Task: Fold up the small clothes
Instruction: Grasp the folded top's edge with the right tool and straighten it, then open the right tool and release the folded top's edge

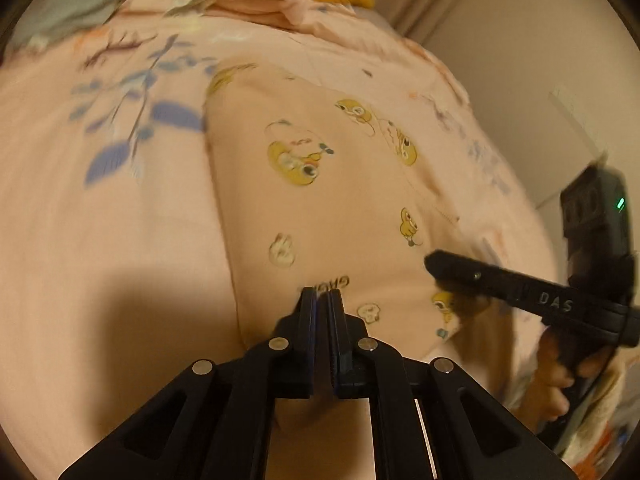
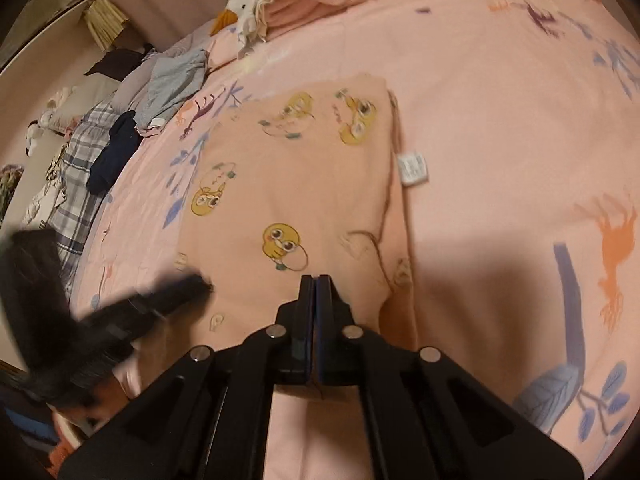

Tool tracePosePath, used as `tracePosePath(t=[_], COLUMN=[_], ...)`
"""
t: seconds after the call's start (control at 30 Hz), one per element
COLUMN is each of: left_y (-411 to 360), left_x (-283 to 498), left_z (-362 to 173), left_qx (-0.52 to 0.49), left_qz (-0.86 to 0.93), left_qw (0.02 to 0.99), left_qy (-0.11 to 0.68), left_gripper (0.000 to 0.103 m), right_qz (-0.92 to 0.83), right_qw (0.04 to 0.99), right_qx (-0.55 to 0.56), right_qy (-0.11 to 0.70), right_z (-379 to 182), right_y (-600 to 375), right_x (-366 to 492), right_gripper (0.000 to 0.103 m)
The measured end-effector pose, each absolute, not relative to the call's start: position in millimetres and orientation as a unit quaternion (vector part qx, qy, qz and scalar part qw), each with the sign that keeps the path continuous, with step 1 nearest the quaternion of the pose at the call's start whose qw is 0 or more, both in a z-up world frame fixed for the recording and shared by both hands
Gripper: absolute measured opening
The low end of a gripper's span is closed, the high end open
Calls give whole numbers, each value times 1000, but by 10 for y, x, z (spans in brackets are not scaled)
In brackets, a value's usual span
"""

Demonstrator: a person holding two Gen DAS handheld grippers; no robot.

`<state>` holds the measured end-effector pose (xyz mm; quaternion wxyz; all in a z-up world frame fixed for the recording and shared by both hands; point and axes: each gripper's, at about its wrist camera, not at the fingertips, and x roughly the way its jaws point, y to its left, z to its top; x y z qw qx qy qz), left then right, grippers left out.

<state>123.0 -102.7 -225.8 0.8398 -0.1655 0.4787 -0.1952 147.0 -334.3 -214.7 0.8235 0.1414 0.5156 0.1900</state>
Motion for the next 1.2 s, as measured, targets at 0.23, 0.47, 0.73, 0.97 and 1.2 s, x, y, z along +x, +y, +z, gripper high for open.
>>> tracePosePath(t=[0.23, 0.47, 0.73, 0.97, 1.2], left_y=[-966, -1135, -1181, -1229, -1283], left_x=[1000, 707, 813, 774, 805], left_z=[-2177, -1942, -2151, -2171, -2105], left_qx=[-139, -81, -73, -44, -35], left_qz=[-198, -242, -227, -219, -213], left_qw=[841, 854, 844, 853, 855], left_qy=[485, 454, 480, 471, 471], left_gripper=[7, 7, 7, 7, 7], right_qz=[187, 193, 143, 149, 163], right_qw=[819, 844, 841, 841, 834], right_qx=[186, 236, 217, 214, 234], right_qy=[509, 441, 474, 474, 472], right_z=[-2174, -1986, -2112, -2131, -2160], right_y=[-3577, -3620, -3599, -3629, -3675], right_x=[1285, 1367, 1560, 1532, 1531], right_gripper=[1, 8, 0, 0, 0])
